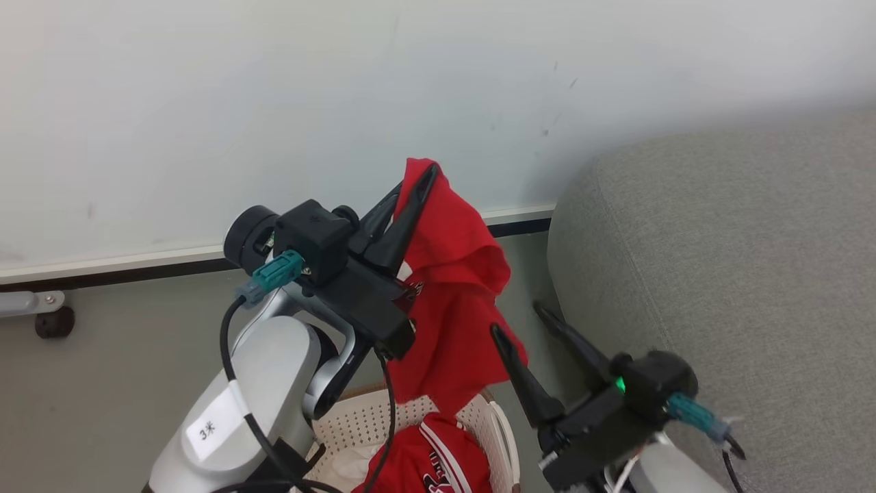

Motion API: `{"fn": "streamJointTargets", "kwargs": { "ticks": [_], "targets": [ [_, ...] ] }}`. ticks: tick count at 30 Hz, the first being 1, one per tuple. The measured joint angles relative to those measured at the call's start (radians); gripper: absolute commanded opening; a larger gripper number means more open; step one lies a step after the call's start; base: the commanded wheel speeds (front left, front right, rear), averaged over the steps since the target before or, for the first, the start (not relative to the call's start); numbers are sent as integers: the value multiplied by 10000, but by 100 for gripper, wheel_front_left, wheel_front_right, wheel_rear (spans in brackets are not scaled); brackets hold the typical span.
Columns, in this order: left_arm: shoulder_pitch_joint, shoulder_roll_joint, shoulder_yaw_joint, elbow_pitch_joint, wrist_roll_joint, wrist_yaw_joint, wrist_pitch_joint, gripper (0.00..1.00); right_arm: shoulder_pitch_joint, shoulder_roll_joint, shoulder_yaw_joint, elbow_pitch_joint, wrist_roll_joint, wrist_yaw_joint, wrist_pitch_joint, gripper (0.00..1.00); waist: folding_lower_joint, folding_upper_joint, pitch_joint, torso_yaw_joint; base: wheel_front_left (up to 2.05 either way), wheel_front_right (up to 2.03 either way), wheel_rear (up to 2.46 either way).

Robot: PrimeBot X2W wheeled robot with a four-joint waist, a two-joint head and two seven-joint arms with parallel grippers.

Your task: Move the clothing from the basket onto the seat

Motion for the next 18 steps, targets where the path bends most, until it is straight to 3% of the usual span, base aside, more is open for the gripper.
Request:
{"fn": "streamJointTargets", "kwargs": {
  "ticks": [18],
  "targets": [
    [-468, -234, -991, -326, -476, 0, 512, 0, -2466, -748, 1674, 2006, 98, 10, 635, 100, 1, 2, 214, 650, 0, 0, 0]
  ]
}}
